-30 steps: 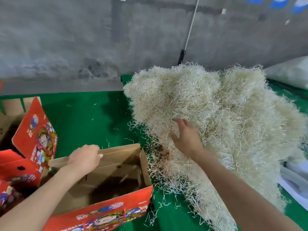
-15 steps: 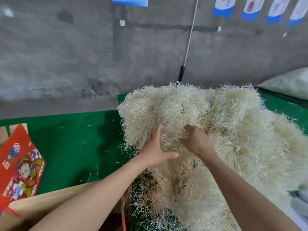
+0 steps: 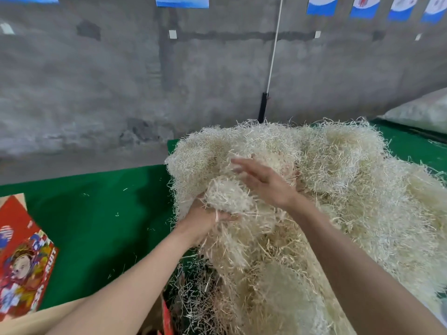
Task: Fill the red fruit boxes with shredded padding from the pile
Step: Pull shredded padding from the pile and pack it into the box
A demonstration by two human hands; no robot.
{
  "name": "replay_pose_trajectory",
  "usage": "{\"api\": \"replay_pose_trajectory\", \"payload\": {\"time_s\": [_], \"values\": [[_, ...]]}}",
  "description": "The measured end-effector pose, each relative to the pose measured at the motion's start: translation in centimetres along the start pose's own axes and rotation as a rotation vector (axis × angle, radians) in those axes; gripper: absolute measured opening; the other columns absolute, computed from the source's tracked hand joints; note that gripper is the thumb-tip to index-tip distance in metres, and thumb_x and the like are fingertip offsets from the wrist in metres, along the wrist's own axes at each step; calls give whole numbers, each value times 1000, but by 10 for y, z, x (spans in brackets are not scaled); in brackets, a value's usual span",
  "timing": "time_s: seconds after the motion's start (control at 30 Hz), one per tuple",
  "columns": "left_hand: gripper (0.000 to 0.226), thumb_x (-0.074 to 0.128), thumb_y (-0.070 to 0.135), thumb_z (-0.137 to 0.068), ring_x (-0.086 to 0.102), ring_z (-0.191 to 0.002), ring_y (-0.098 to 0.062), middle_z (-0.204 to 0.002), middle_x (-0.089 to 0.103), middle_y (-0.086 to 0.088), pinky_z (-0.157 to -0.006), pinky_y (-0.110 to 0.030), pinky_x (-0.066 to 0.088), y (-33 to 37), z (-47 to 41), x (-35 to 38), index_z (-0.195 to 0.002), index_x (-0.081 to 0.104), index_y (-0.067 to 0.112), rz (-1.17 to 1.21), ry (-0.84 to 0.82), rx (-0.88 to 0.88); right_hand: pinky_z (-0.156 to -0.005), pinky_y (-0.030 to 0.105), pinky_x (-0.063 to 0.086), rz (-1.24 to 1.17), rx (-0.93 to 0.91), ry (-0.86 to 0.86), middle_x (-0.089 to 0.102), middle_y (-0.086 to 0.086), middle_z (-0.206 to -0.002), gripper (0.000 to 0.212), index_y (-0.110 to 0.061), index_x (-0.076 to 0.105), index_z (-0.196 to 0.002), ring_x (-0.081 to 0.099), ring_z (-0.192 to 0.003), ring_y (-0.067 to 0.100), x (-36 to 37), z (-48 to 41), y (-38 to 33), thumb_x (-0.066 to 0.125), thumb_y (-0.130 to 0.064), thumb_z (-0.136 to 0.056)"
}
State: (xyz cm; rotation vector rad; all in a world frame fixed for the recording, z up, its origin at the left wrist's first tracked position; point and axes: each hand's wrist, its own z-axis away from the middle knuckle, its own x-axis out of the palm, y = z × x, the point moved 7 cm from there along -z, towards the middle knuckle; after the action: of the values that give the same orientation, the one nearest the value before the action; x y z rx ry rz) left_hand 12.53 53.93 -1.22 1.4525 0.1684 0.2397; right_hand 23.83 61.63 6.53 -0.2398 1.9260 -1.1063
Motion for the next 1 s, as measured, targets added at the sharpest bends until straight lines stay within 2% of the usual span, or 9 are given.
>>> {"api": "replay_pose_trajectory", "payload": {"time_s": [0.1,0.2,0.33,0.47,0.53,0.6,0.73,0.87,1.0], "values": [[93,88,43,-39,38,-131,-28,-138,47,-12,-110,-51,23,17,0,-12,-121,53,18,61,116,22,-109,39,24,375,302,-168,44,12,-140,37,-9,43,-134,41,-127,25,6,7,60,33,-18,-100],[44,74,16,-73,48,-122,-28,-135,49,-12,-101,-48,37,21,-3,-46,-115,58,11,254,274,25,-92,24,45,801,404,-289,57,11,-124,30,-8,53,-123,56,-110,24,-3,29,92,38,-14,-98],[51,71,13,-75,34,-133,-27,-133,49,-6,-109,-52,20,20,-2,-56,-123,53,6,324,323,15,-74,27,53,487,181,117,63,-7,-107,23,-25,60,-111,59,-87,4,-34,24,42,54,-18,-90],[8,65,16,-79,47,-117,-20,-119,55,2,-100,-44,35,28,-1,-44,-85,62,21,363,235,-4,-81,15,38,-57,173,-189,35,-34,-127,75,-54,27,-134,44,-104,-15,-1,24,0,70,-44,-72],[25,73,34,-65,54,-103,-13,-105,63,11,-93,-38,39,39,3,-34,-88,65,26,348,159,18,-75,9,42,15,240,-195,40,-11,-135,74,-26,28,-143,53,-106,4,17,18,11,68,-26,-81],[48,76,39,-53,61,-94,-5,-87,69,17,-78,-26,38,43,5,-37,-98,65,25,346,172,25,-61,12,51,-69,250,87,59,2,-115,34,-6,52,-119,64,-78,6,0,12,16,60,-9,-86],[84,77,30,-61,52,-121,-17,-126,60,1,-105,-46,37,15,9,-57,-137,43,18,354,252,-18,-59,22,49,-466,379,391,60,5,-107,53,-11,45,-130,59,-73,10,-38,17,39,66,-17,-81],[120,82,29,-52,22,-140,-23,-152,26,-9,-116,-48,6,-3,12,-29,-148,11,16,193,90,-69,-82,30,48,-434,412,399,54,10,-123,64,-20,33,-141,55,-97,17,-29,13,36,62,-15,-84],[149,88,55,-31,6,-143,-19,-154,14,-10,-115,-45,1,2,10,-19,-145,11,-4,194,-42,-95,-65,32,56,-228,288,512,60,3,-110,53,-19,45,-131,63,-87,22,-39,13,8,62,-7,-83]]}}
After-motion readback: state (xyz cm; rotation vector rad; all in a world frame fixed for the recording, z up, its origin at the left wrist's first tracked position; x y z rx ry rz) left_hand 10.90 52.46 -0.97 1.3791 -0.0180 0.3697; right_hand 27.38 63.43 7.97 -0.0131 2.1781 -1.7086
